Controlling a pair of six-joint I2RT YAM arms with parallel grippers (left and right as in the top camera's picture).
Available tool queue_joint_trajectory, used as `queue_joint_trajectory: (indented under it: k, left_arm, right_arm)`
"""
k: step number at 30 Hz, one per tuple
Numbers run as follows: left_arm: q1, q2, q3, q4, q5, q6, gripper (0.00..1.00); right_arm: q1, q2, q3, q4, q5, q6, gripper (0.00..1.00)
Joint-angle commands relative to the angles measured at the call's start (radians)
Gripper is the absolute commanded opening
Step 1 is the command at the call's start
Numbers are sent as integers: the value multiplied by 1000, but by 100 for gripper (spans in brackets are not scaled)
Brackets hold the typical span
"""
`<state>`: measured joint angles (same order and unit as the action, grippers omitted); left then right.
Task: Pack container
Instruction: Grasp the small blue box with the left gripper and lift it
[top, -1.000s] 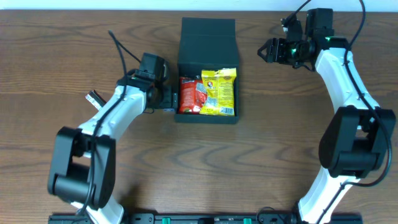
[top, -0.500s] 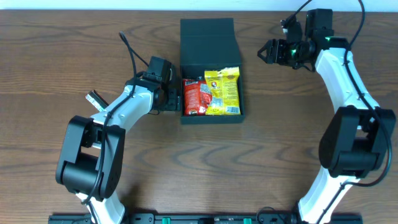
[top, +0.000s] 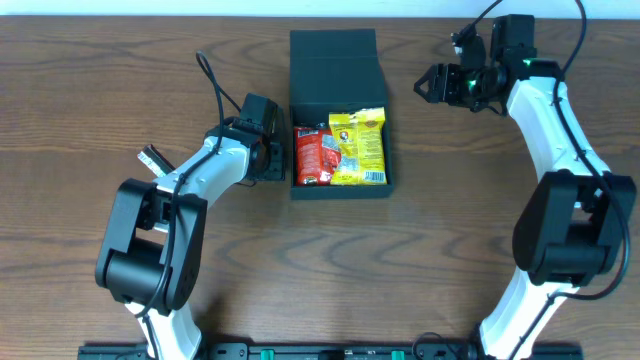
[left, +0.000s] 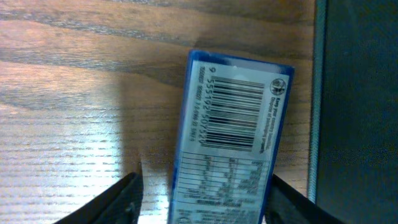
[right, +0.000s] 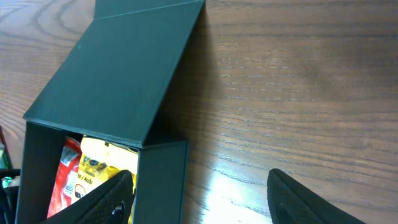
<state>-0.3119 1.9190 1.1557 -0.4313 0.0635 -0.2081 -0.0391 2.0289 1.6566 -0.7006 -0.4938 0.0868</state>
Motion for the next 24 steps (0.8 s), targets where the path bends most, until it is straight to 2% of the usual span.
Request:
queue_joint_trajectory:
  k: [1,4,15,24]
  left_arm:
    - [-3,22,-3,2,-23,3,58]
    - [-3,23,-2,2,-23,2,53]
    - [-3,22,37,-22,-50,2,46]
    - [-3,15,229,-163,-139,7,38]
  right_arm:
    - [-13,4,23,-7,-3,-14,68]
    - [-13,4,23,-7,-3,-14,68]
    - [-13,4,23,-8,16,-14,69]
    - [-20,4,32,-8,15,-13,68]
